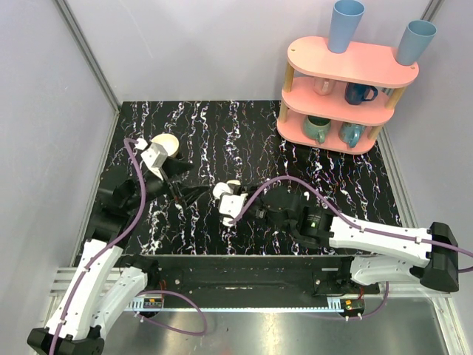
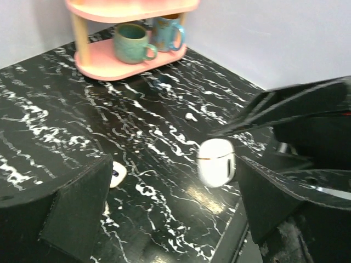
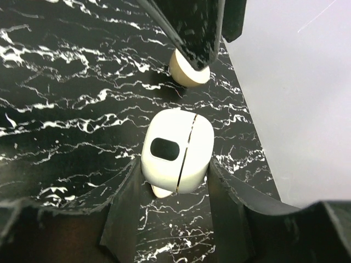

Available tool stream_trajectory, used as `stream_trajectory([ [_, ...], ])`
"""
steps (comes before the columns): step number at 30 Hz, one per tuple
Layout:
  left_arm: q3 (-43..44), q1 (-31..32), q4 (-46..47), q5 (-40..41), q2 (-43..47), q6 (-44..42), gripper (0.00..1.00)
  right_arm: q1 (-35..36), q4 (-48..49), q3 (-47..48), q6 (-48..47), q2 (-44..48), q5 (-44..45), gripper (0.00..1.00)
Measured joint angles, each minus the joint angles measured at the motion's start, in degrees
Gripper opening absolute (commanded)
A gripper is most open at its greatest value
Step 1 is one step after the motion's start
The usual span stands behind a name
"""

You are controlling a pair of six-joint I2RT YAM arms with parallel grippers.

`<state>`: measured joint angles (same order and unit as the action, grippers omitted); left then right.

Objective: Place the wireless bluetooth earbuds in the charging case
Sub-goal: Pass from the right arm to the left

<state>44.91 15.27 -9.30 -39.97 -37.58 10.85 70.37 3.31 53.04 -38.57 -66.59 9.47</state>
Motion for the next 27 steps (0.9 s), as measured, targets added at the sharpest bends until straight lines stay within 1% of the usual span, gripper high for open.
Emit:
stream_trajectory([
  [4,0.3,0.0,0.1,-8.2,-0.4,0.1,0.99,0.0,0.7,-1.7,-2.9,0.0,1.0,0.16],
  [7,1.3,0.0,-0.2,-14.6,-0.9,-0.9,0.99,0.0,3.0,-3.0,-4.9,0.0,2.0,0.17],
  [12,3.0,0.0,-2.6,-21.7,-2.5,-3.9,0.98,0.0,7.1,-5.8,-8.0,1.2,2.5,0.17],
  [17,3.1,0.0,-4.7,-23.9,-5.0,-5.3,0.98,0.0,9.6,-7.0,-10.1,3.0,1.8,0.17],
  [22,3.1,0.1,-5.3,-23.8,-6.6,-5.4,0.97,0.0,11.8,-7.0,-11.9,3.8,0.4,0.16],
  [27,3.1,0.5,-5.0,-22.8,-6.8,-4.7,0.97,0.2,11.9,-7.0,-14.4,3.5,-0.1,0.16],
])
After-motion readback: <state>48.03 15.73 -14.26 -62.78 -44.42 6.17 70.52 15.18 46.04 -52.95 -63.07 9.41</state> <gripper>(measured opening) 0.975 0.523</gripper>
